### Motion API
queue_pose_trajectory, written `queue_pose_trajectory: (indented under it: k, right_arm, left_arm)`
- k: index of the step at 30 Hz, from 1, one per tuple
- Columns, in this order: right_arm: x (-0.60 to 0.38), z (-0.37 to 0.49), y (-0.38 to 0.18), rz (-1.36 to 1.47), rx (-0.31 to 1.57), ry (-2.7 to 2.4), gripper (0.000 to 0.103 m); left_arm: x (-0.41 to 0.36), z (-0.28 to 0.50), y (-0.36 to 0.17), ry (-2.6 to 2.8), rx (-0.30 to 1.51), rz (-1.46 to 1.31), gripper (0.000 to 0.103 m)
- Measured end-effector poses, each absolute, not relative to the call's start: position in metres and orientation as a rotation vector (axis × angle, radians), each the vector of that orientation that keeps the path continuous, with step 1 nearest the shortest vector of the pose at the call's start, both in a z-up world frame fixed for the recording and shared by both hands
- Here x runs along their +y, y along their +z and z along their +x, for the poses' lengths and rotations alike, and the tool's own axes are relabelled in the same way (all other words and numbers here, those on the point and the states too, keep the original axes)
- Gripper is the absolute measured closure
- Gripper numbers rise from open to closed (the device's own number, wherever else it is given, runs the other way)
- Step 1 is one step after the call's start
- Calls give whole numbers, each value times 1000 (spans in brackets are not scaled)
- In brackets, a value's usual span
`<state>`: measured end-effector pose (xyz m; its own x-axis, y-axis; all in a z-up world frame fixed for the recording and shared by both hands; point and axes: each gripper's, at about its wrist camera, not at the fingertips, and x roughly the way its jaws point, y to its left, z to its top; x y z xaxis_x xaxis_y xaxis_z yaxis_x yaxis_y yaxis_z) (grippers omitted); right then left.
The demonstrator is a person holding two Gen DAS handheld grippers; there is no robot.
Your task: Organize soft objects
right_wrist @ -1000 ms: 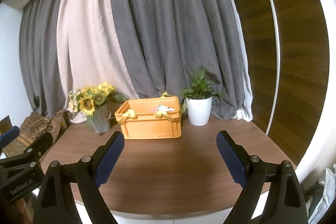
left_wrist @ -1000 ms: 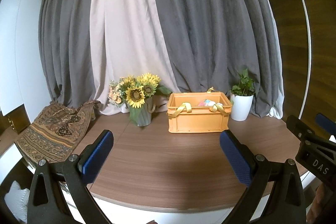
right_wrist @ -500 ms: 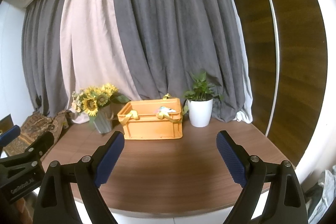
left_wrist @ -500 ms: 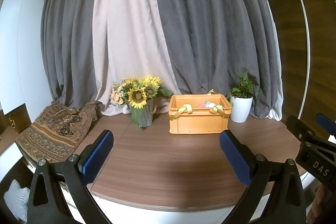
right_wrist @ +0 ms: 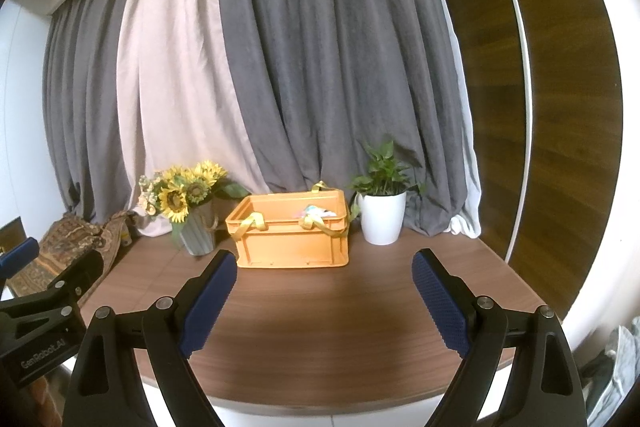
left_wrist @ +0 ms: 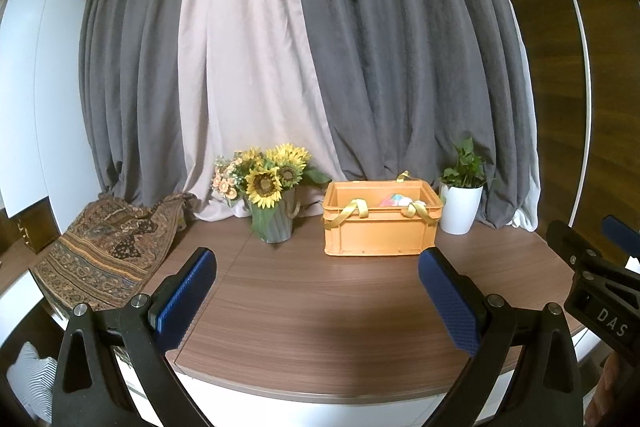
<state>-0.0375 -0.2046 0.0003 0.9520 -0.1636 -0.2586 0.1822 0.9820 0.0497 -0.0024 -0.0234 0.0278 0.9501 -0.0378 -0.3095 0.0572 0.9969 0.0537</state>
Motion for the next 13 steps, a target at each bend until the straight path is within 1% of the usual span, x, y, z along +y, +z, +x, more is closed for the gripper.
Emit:
queue_pose_trajectory:
  k: [13]
  right_arm:
    - [-206, -39, 1, 69, 254, -175, 13]
  left_arm:
    - [-19, -3, 28, -43, 312, 60, 0]
